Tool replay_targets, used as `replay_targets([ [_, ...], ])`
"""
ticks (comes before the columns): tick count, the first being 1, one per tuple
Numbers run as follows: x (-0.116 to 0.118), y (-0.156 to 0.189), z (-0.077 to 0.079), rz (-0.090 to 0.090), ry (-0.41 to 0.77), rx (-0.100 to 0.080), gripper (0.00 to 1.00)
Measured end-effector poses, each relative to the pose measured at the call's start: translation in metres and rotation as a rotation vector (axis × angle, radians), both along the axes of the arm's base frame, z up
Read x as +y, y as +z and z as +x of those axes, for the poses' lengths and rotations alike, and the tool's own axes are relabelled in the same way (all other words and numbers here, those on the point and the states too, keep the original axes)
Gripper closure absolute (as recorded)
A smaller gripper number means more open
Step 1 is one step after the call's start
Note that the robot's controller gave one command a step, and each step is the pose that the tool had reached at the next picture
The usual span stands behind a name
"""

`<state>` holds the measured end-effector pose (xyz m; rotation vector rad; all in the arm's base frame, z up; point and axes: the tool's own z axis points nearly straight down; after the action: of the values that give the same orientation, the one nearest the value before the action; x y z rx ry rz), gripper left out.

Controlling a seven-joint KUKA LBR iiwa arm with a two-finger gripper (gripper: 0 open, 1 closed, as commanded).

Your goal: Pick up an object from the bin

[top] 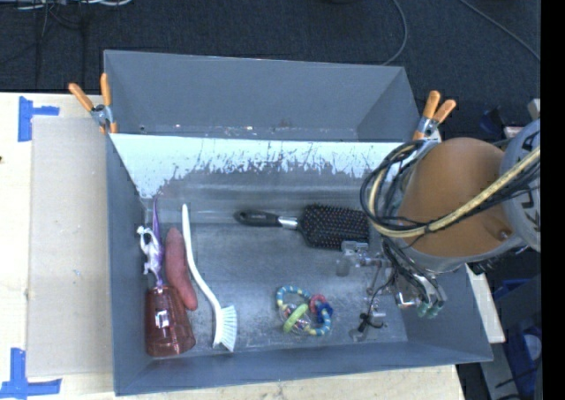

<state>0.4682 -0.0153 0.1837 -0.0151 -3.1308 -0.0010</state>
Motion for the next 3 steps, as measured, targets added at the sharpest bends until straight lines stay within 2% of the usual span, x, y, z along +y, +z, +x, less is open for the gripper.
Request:
replay_targets([
  [1,0.0,0.004,0.002,0.0,0.001,-0.008,0.0],
  [2,0.012,-0.056,0.008,0.0,0.05,-0.006,0.0],
  [3,0.063,-0.075,0.009,0.0,0.088,-0.001,0.0],
])
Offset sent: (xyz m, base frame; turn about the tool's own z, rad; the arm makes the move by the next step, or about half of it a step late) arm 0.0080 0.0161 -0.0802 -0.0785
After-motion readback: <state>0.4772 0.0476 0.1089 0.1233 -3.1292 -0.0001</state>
